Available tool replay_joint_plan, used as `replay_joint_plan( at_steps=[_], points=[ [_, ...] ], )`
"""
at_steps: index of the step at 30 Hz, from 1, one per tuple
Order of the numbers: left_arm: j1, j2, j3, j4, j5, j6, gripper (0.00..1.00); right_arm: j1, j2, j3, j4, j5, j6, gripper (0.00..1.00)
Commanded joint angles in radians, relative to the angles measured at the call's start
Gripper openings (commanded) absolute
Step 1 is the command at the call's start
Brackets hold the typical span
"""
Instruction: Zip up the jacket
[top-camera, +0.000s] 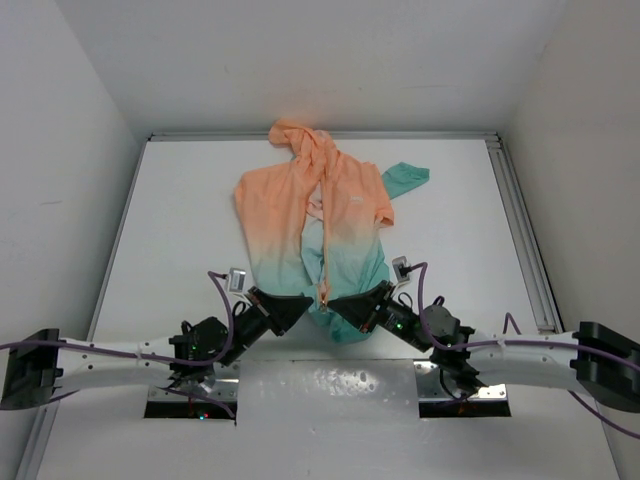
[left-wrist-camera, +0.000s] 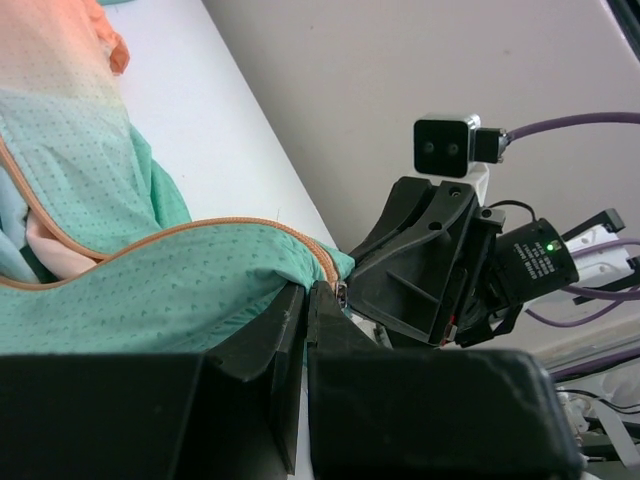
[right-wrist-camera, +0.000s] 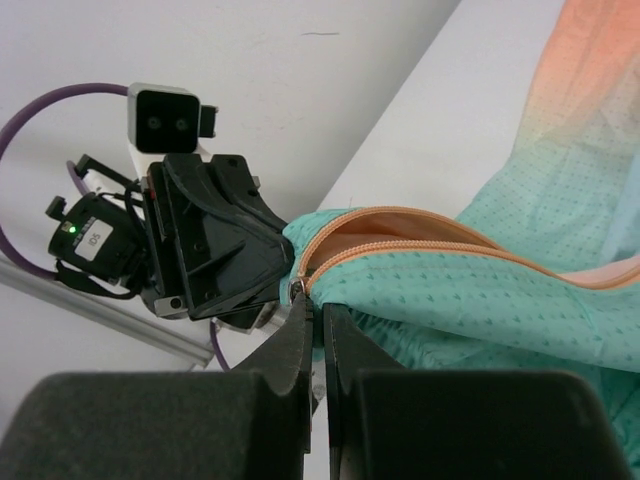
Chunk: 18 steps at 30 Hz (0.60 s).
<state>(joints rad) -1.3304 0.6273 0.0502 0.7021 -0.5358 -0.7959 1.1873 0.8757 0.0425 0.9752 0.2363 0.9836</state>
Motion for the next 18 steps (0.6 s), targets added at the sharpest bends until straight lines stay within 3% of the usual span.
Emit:
replay_joint_plan(
  at_steps=[1,18],
  points=[
    [-0.019,-0.003,0.016,0.011,-0.029,0.018,0.00,0.003,-0.027,0.028,-0.026,0.043,-0.006,0.00],
    [-0.095,0.058,0.083,-0.061,-0.131,0.070,0.00,0.012,-0.047,0.120,-0.240,0.080,-0.019,0.00]
  ],
)
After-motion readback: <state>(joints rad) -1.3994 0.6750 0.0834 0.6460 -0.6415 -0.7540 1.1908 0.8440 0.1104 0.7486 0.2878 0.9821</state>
